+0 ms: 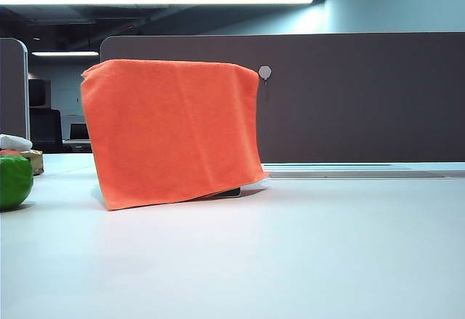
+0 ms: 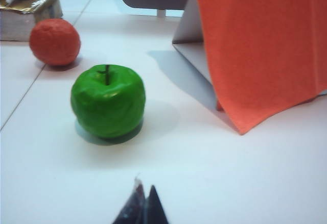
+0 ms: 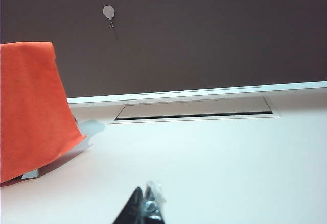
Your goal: Pick up the cloth from the table and use it to cover the mirror.
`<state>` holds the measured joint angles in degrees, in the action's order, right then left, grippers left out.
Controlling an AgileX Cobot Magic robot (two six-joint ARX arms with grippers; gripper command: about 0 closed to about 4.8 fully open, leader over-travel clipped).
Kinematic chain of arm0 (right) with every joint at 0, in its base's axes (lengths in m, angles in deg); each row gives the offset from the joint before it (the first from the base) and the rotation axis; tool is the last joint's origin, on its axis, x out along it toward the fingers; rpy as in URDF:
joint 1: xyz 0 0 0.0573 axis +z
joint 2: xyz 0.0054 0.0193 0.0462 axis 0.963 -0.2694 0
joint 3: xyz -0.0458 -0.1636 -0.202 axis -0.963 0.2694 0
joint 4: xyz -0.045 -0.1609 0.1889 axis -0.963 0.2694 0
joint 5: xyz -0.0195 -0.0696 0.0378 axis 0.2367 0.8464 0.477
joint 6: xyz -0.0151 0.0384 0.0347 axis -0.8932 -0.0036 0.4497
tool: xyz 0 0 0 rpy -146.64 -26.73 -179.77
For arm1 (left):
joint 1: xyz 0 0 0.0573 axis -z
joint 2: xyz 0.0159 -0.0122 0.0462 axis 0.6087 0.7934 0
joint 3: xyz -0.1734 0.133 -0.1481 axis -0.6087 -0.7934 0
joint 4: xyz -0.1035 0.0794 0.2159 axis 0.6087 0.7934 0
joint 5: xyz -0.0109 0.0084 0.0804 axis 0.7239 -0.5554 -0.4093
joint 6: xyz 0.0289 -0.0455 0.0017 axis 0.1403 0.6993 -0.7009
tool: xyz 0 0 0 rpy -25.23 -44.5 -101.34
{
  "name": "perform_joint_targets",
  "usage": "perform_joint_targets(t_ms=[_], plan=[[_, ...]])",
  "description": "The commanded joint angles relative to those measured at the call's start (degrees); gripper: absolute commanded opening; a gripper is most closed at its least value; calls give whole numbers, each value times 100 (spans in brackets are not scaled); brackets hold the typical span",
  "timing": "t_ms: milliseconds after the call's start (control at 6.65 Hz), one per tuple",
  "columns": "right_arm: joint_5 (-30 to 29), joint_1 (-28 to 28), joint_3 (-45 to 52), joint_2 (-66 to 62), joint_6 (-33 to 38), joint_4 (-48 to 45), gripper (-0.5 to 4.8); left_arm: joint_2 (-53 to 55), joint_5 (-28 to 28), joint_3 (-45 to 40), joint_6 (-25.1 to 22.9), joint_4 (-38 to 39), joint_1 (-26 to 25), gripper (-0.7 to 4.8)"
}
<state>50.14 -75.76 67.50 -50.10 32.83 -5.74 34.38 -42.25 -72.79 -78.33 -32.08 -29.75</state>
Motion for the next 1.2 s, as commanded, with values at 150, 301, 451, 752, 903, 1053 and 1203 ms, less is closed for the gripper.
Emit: perform_joint_targets(t_ms=[150,301,451,752,903,1053,1203], plan=[[-352,-4,24,4,-256,-476,-5,-4,-625,15,-363,-885,706,-6],[-490,-4,24,4,-376,-509,-5,-4,-514,15,-358,-916,601,-5],[-553,-4,24,4,-398,-533,-5,-4,-382,15,-358,-914,505,-6],[-605,-7,24,4,-470,-745,-5,-4,1019,17,-37,-1132,-752,-6],[-608,-7,24,4,-470,-745,-5,-4,1021,17,-35,-1132,-750,-5],[-603,-7,24,4,-962,-745,-5,-4,1021,17,201,-1224,-750,-5],[-581,-7,24,4,-1029,-745,-5,-4,1019,17,201,-1342,-750,-5]])
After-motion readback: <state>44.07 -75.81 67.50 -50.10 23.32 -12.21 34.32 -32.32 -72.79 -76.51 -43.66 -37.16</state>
